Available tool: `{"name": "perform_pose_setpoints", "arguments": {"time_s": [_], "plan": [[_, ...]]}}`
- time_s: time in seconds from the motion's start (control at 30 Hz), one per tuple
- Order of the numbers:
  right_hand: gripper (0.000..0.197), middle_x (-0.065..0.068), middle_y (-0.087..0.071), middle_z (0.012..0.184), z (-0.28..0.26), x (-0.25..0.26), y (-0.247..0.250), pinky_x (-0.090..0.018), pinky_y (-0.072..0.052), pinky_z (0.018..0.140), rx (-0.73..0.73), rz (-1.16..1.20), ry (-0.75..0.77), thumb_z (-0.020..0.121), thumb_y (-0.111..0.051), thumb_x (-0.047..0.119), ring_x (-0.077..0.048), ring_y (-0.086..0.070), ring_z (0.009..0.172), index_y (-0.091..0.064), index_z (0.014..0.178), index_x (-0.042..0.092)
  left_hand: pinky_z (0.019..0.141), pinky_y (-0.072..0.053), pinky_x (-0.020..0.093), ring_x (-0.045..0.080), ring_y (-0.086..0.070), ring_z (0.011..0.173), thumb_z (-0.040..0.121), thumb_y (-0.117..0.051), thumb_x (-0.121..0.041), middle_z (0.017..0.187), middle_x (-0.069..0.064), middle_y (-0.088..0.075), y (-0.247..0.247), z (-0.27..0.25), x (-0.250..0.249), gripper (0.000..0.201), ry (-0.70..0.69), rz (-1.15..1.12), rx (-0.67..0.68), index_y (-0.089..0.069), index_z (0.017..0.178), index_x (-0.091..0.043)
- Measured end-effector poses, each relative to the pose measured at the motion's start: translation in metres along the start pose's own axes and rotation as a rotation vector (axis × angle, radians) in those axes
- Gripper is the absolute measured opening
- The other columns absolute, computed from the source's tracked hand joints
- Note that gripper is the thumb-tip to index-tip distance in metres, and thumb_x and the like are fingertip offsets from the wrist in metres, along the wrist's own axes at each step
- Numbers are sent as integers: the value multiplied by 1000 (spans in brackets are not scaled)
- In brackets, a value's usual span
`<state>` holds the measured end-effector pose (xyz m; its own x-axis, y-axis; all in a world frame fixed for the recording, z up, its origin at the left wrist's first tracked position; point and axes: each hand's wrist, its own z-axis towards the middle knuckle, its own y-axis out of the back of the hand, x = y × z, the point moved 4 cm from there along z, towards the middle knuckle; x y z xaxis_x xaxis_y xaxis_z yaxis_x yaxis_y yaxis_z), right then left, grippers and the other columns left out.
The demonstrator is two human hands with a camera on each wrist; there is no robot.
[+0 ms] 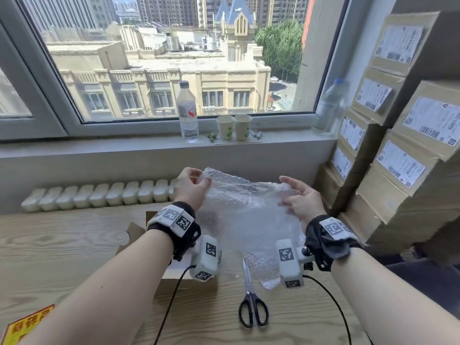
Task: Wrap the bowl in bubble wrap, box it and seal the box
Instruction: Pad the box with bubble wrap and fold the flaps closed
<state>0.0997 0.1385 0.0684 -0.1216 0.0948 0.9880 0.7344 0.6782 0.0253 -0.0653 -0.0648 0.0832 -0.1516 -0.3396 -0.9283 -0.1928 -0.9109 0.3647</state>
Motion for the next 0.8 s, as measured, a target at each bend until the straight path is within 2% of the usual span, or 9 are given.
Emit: {"name": "perform_pose_setpoints", "arguments": {"time_s": [0.07, 0.17, 0.27, 0.4, 0.5, 0.6, 0.63, 0.73, 0.8], "plan": [[59, 4, -61, 97, -5, 6, -15, -14, -39, 39, 47, -5, 28, 78, -44, -23, -13, -55, 58, -69, 102, 25, 79, -48, 30, 18, -56, 90, 88, -65, -23, 99, 2, -60, 14, -1, 8, 18, 16, -14, -15, -54, 101, -18], [45, 9, -62, 95, -10, 9, -37, -15, -48, 49, 93, 63, 34, 82, -52, -17, -11, -56, 63, -70, 103, 19, 79, -49, 31, 18, -56, 89, 88, -65, -24, 96, 1, -59, 37, 1, 20, 18, 33, -33, -56, -52, 99, -18], [36, 2, -64, 99, -14, 6, -57, -16, -52, 56, 96, 85, 15, 86, -60, -7, -9, -60, 71, -65, 116, 11, 72, -45, 29, 17, -54, 83, 89, -65, -21, 83, -5, -55, 66, 4, 33, 16, 27, -17, -134, -52, 97, -16], [45, -2, -65, 113, -18, -2, -82, -19, -56, 58, 94, 7, 20, 85, -53, -17, -13, -64, 74, -62, 120, 11, 79, -45, 30, 22, -55, 87, 90, -62, -21, 94, 3, -56, 107, 10, 58, 24, 92, 46, -196, -54, 108, -8], [37, -2, -68, 112, -27, -6, -107, -24, -56, 73, 154, -219, 103, 86, -57, -9, -14, -64, 81, -68, 104, 21, 86, -45, 33, 23, -54, 91, 91, -61, -27, 107, 9, -58, 123, 12, 82, 32, 193, 126, -106, -50, 114, -9], [31, 0, -70, 101, -40, -11, -137, -22, -49, 67, 276, -515, 195, 86, -59, 0, -15, -63, 77, -71, 85, 29, 92, -41, 33, 26, -54, 110, 90, -62, -28, 123, 11, -56, 126, 13, 102, 41, 253, 210, 5, -47, 124, -8], [30, -1, -69, 103, -45, -14, -147, -21, -49, 66, 331, -629, 213, 86, -59, 2, -15, -63, 78, -72, 85, 30, 94, -40, 33, 26, -53, 113, 90, -62, -28, 126, 11, -55, 126, 13, 107, 43, 255, 232, 38, -46, 126, -9], [37, 3, -63, 125, -56, -33, -174, -21, -50, 86, 546, -1065, 275, 86, -58, 5, -13, -61, 107, -69, 114, 27, 100, -41, 36, 28, -52, 116, 89, -63, -31, 131, 12, -50, 123, 16, 116, 48, 237, 317, 99, -45, 129, -12], [50, 4, -58, 131, -60, -46, -186, -23, -46, 95, 621, -1251, 287, 84, -60, 4, -14, -56, 115, -59, 129, 26, 104, -36, 38, 29, -45, 121, 87, -64, -33, 134, 12, -41, 125, 18, 115, 53, 149, 452, 62, -43, 131, -15]]}}
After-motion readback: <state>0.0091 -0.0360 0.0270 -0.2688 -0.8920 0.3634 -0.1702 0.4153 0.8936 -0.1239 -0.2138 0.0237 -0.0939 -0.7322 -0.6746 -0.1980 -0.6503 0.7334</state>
